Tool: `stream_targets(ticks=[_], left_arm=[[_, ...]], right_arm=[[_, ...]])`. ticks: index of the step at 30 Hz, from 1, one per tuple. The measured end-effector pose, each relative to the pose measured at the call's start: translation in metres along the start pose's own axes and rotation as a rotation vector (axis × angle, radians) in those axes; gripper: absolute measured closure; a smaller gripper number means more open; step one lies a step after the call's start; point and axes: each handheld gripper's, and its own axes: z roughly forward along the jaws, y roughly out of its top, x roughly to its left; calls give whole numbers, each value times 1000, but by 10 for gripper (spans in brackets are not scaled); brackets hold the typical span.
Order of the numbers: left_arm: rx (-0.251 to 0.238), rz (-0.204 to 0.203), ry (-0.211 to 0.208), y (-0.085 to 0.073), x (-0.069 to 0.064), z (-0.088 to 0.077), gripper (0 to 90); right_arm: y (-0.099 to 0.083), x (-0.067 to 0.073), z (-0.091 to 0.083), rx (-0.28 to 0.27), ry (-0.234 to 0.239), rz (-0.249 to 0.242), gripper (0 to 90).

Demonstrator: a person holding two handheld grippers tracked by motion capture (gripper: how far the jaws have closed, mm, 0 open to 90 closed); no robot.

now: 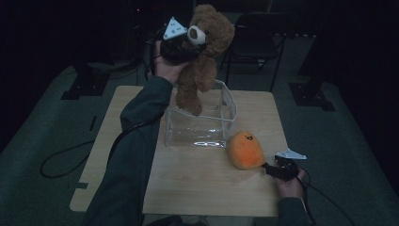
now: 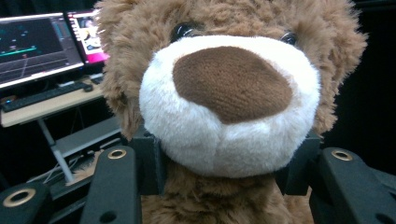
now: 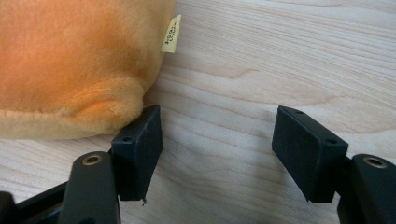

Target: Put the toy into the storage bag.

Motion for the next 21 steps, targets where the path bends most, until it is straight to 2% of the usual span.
stream_targets(ticks=[5,7,10,15,21], left_arm=[[19,-31,-27,-12,0,3,461],[14,-63,-52,-21,0,5,461],[6,-63,-75,-27,-3,7,460],[16,-32,-151,-27,-14,9,456],[11,-42,-272,-29,-23,14,453]], right_arm=[[0,0,0,-1,1,1,326],[0,0,0,-1,1,1,327],[0,0,0,0,2,1,326],[0,0,0,-1,2,0,326],[0,0,0,-1,2,0,326]])
